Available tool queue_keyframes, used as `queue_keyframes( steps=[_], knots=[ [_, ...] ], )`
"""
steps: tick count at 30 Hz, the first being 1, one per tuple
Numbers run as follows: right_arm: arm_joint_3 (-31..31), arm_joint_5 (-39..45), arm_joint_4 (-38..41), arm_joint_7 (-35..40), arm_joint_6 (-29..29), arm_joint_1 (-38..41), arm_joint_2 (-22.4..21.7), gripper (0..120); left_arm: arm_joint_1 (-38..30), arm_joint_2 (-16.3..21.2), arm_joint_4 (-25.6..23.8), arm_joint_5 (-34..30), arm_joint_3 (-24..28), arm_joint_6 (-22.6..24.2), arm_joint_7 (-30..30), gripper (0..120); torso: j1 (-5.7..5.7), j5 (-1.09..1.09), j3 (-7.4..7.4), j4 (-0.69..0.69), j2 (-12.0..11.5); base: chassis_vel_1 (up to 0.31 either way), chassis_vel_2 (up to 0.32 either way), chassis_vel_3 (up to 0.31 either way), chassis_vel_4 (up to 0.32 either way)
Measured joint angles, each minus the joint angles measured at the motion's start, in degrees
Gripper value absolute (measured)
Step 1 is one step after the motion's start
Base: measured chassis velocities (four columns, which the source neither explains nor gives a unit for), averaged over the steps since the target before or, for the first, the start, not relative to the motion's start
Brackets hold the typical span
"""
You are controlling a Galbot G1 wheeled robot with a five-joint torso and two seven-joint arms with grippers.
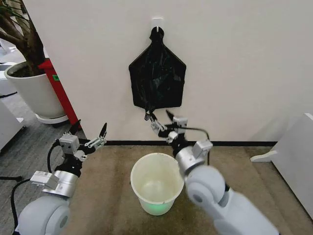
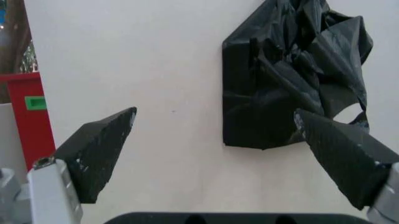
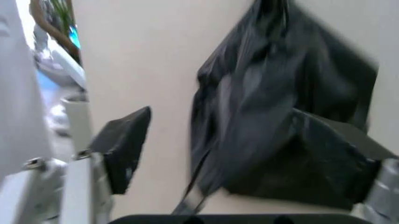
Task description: Place the garbage bag over the trash bin.
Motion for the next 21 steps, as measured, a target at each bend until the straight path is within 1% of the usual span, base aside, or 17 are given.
queue_keyframes(
  steps=[2, 3, 4, 6, 10, 11, 12, 15, 18, 21],
  knots=[
    [-0.8, -0.5, -1.1, 0.7, -1.1, 3.1, -0.7, 86, 0.1, -0.3, -0.2, 0.3, 0.1, 0.0, 0.0, 100, 0.0, -0.02, 0.0, 0.01, 0.0, 0.0, 0.0, 0.0, 0.0],
    [-1.6, -1.1, -2.1, 1.2, -1.9, 5.3, -1.1, 95, 0.2, -0.5, -0.2, 0.4, 0.2, 0.0, 0.0, 100, 0.0, -0.02, 0.0, 0.0, 0.0, 0.0, 0.0, 0.0, 0.0],
    [-1.6, -1.1, -2.1, 1.2, -1.9, 5.3, -1.1, 95, 0.2, -0.5, -0.2, 0.4, 0.2, 0.0, 0.0, 100, 0.0, -0.02, 0.0, 0.0, 0.0, 0.0, 0.0, 0.0, 0.0],
    [-4.4, -2.6, -5.2, 2.4, -4.6, 11.6, -1.6, 99, 0.6, -1.3, -0.4, 1.1, 0.5, 0.0, 0.1, 100, 0.0, 0.0, 0.01, -0.01, 0.0, 0.0, 0.0, 0.0, 0.0],
    [-11.0, -2.4, -7.3, 7.7, -10.9, 20.7, -0.5, 100, 1.4, -2.6, -0.4, 1.7, 0.6, -0.1, 0.2, 100, 0.0, -0.03, 0.0, 0.0, 0.0, 0.0, 0.0, 0.0, 0.0],
    [-11.0, -2.4, -7.3, 7.7, -10.9, 20.7, -0.5, 100, 1.4, -2.6, -0.4, 1.7, 0.6, -0.1, 0.2, 100, 0.0, -0.03, 0.0, 0.0, 0.0, 0.0, 0.0, 0.0, 0.0],
    [-12.8, -2.0, -7.7, 9.0, -12.2, 22.4, 0.1, 100, 1.5, -2.7, -0.4, 1.7, 0.6, -0.2, 0.3, 100, 0.0, -0.02, 0.01, 0.0, 0.0, 0.0, 0.0, 0.0, 0.0],
    [-15.5, -0.3, -8.8, 11.9, -14.6, 24.5, 1.5, 100, 1.5, -2.9, -0.4, 1.7, 0.6, -0.2, 0.4, 100, 0.0, -0.03, 0.0, 0.0, 0.0, 0.0, 0.0, 0.0, 0.0],
    [-16.5, 3.0, -10.2, 16.3, -16.6, 25.0, 3.3, 100, 1.3, -2.9, -0.3, 1.6, 0.5, -0.3, 0.6, 100, 0.0, -0.02, 0.0, 0.0, 0.0, 0.0, 0.0, 0.0, 0.0],
    [-16.5, 3.2, -11.1, 17.2, -16.8, 24.9, 4.0, 100, 1.1, -2.9, -0.1, 1.5, 0.5, -0.3, 0.7, 100, 0.0, -0.02, 0.01, 0.0, 0.0, 0.0, 0.0, 0.0, 0.0]
  ],
)
